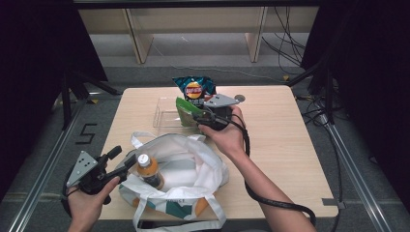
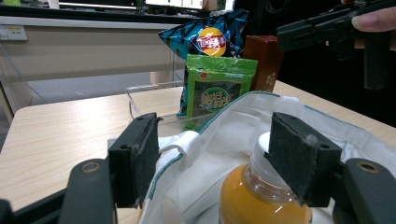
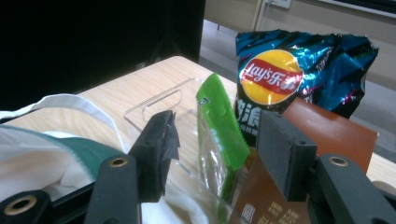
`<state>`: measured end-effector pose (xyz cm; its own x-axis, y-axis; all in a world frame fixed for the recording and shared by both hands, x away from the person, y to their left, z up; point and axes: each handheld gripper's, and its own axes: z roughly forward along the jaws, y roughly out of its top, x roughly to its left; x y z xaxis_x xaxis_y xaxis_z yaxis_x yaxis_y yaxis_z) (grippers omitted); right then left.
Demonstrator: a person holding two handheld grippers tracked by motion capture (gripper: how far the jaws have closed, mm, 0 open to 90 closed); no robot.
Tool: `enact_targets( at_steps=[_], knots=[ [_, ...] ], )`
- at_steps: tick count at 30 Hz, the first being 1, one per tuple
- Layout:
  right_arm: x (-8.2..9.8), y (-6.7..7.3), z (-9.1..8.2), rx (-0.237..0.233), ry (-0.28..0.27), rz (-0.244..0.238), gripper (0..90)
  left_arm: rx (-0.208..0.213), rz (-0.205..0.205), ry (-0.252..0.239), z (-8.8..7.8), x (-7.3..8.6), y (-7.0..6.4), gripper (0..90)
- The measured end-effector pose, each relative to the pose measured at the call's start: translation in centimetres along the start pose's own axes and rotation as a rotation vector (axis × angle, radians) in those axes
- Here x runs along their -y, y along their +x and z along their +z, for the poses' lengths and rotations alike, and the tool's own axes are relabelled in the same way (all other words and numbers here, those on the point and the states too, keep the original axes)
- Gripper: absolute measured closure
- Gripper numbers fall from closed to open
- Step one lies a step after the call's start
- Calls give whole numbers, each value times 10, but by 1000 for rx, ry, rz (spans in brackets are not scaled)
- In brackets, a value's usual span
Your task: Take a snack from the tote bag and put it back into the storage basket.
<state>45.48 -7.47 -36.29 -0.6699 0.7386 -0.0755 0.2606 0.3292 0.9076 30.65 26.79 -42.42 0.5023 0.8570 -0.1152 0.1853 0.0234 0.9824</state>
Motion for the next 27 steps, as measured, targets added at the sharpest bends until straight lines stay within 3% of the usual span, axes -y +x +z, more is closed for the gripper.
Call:
enact_targets(
  at_steps=[1,4,12,14,15,18,22,26,27],
  knots=[
    [2,1,-1,9,-7,22,470,0,1,0,0,0,0,328],
    [7,1,-4,-1,-2,14,465,0,2,-1,0,0,0,328],
    [15,7,-10,-28,-1,62,457,0,3,0,0,0,0,328],
    [16,7,-12,-29,-7,60,456,1,4,0,0,0,0,328],
    [16,5,-14,-34,-9,29,455,1,4,-1,0,0,0,329],
    [19,8,-19,-33,-8,59,452,1,3,-2,0,0,0,329],
    [23,7,-27,-28,-22,37,450,-1,1,2,0,0,-1,328],
    [29,3,-35,-31,-14,36,448,0,3,0,0,0,-1,328],
    [31,3,-37,-21,-17,55,447,-1,2,0,0,0,-1,328]
  ],
)
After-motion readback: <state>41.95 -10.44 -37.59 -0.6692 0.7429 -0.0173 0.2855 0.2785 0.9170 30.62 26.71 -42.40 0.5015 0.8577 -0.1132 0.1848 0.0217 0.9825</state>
